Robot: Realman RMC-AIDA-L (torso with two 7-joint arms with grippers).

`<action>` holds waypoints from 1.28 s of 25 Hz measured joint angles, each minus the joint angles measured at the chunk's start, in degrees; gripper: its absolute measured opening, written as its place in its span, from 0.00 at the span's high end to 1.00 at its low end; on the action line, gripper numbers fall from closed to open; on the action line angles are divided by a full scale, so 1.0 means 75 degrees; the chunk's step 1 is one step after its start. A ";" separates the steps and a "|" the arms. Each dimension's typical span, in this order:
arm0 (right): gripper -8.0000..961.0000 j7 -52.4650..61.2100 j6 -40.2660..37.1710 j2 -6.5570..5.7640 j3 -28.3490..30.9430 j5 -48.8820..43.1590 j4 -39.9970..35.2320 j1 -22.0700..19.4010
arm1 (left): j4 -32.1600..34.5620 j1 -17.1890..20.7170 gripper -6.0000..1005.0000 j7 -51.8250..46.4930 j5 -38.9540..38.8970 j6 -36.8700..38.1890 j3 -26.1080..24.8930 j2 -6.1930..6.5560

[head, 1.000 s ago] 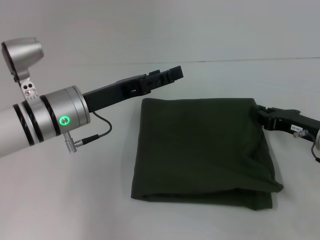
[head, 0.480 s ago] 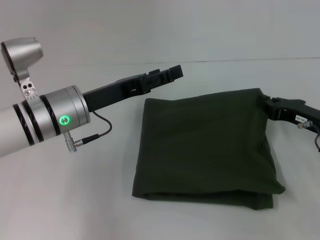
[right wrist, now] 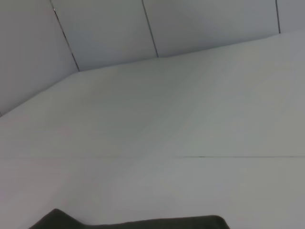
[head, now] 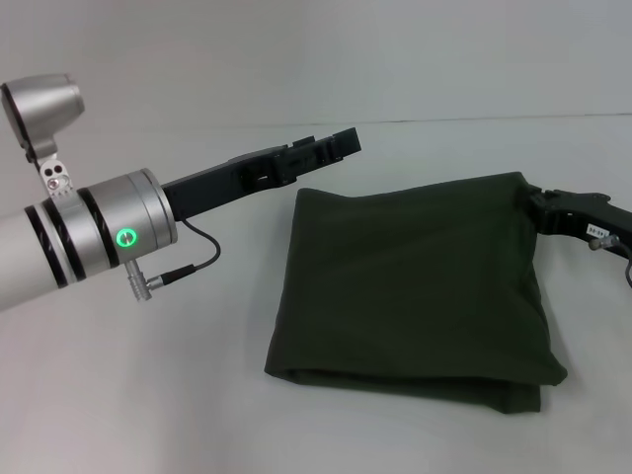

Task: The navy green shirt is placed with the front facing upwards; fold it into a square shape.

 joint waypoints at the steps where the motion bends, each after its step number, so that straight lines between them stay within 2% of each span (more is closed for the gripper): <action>1: 0.86 -0.0033 -0.0003 0.0002 0.0000 0.0004 0.0011 0.0003 | 0.0000 -0.0002 0.13 0.0000 0.0000 0.0000 0.0000 0.0000; 6: 0.83 -0.0058 -0.0086 0.0000 0.0018 0.0014 -0.0017 -0.0032 | 0.0000 0.0019 0.13 0.0000 -0.0001 0.0013 0.0000 0.0000; 12: 0.78 -0.0026 -0.0463 -0.0031 0.0083 0.0443 -0.0533 -0.0441 | 0.0000 0.0073 0.13 0.0000 -0.0001 0.0076 -0.0074 0.0000; 19: 0.43 -0.0819 -0.2975 -0.0023 -0.0219 0.0540 -0.1031 -0.1059 | -0.0013 0.0078 0.13 0.0000 -0.0001 0.0083 -0.0092 0.0000; 21: 0.35 -0.1031 -0.3244 -0.0001 -0.0578 0.0457 -0.1001 -0.1172 | -0.0033 0.0077 0.13 0.0000 -0.0001 0.0082 -0.0096 0.0000; 23: 0.26 -0.1149 -0.3158 0.0020 -0.1009 0.0406 -0.0920 -0.1262 | -0.0045 0.0076 0.13 0.0000 -0.0001 0.0076 -0.0102 0.0000; 32: 0.23 -0.1190 -0.1888 0.0036 -0.2255 0.0396 -0.0319 -0.1057 | -0.0080 -0.0010 0.13 0.0080 0.0000 0.0062 -0.0099 0.0000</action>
